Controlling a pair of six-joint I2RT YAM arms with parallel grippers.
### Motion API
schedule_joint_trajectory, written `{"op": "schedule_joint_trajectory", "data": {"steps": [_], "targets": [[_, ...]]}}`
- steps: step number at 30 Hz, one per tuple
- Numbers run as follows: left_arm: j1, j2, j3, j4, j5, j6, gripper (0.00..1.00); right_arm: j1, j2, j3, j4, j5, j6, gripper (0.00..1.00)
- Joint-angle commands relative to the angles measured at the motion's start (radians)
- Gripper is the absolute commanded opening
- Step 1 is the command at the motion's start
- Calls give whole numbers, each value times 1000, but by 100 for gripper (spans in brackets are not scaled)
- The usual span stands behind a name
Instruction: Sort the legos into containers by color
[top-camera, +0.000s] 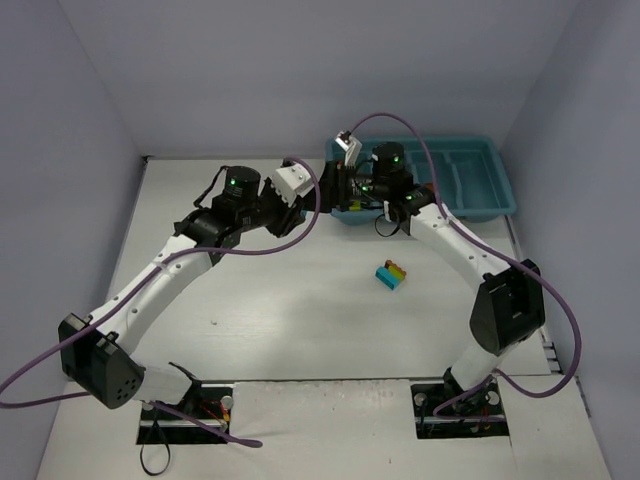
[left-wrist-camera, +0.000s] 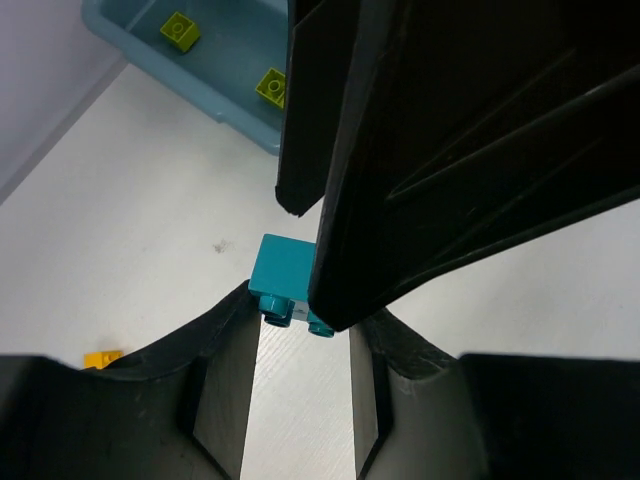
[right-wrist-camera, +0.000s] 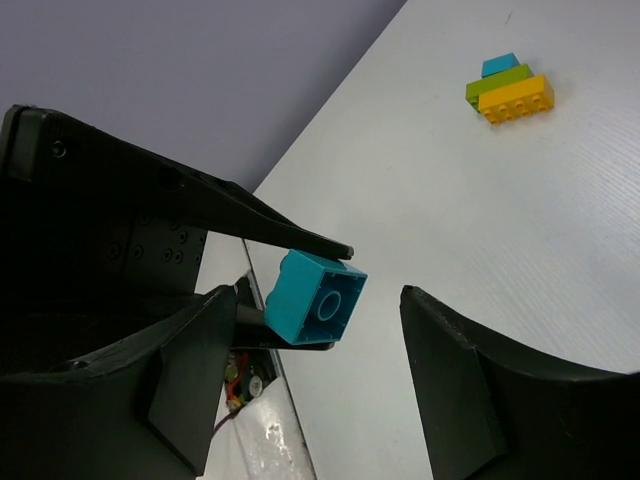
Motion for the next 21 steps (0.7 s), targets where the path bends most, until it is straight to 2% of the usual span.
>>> {"op": "schedule_joint_trajectory", "data": {"steps": [1,7,10,11,13,14,20,21], "targets": [[-12,-21,59,88,-15,20,11,12,1,39,61,-9,15,63],[-13,-16,63,97,-14,20,11,15,31,44,56,-20,19,51],[-13,-16,62,97,-14,20,11,16,37,45,52,-29,18,35],[-13,-16,60,97,-14,20,12,16,37,50,53,-32,16,24],[-15,-14,56,97,-15,20,12,16,39,53,53,-50,13,12],[-16,-14,54,97,-17,20,14,13,39,56,52,-53,11,0],[-16,-28,19,111,-52,6,23,-8,36,53,52,-36,5,0],[-16,-28,16,114,-53,0,30,-13,34,53,50,-27,4,0]]}}
